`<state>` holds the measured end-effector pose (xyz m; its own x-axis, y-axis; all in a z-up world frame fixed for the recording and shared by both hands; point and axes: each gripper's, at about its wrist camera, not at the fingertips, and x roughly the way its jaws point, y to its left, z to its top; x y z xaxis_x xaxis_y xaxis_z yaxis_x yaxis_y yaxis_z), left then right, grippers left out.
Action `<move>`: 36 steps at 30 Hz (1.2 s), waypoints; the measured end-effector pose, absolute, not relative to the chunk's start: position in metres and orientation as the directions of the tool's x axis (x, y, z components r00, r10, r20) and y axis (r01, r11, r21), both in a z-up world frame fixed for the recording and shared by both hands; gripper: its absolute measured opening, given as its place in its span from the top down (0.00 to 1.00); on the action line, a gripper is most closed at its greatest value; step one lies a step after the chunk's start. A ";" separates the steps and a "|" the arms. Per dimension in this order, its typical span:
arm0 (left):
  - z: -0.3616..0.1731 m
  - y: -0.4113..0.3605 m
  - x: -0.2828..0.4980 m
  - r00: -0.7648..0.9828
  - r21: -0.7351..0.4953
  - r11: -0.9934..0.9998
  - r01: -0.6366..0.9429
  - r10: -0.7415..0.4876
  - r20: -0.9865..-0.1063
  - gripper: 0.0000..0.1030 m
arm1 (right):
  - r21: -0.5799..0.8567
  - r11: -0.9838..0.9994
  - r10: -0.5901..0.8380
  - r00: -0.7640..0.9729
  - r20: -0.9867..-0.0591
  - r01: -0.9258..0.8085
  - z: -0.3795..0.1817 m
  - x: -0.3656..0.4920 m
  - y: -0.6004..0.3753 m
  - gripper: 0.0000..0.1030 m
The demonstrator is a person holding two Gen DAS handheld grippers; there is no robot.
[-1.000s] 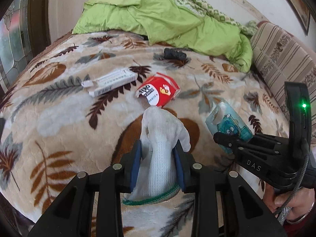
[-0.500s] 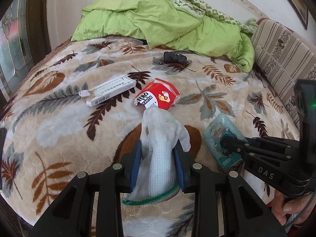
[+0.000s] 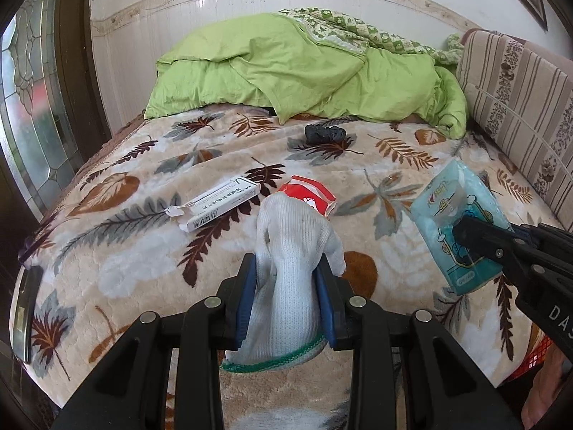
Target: Collect trash
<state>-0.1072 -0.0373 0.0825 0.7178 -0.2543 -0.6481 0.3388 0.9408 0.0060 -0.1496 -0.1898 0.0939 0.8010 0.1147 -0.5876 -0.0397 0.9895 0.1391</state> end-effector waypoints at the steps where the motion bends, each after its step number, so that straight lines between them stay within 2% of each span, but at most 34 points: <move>1: 0.083 -0.038 -0.108 0.719 0.009 0.940 0.340 -0.253 -0.647 0.70 | 0.141 0.989 0.115 0.800 -0.589 -0.038 0.093 -0.149 -0.191 0.88; 36: 0.083 -0.048 -0.116 0.737 0.047 0.935 0.352 -0.246 -0.629 0.70 | 0.173 0.984 0.129 0.792 -0.597 -0.030 0.089 -0.150 -0.198 0.88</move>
<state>-0.1155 -0.0477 0.0829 0.7370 -0.2463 -0.6294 0.3523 0.9347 0.0467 -0.1496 -0.1976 0.0892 0.7919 0.1291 -0.5969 -0.0298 0.9844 0.1733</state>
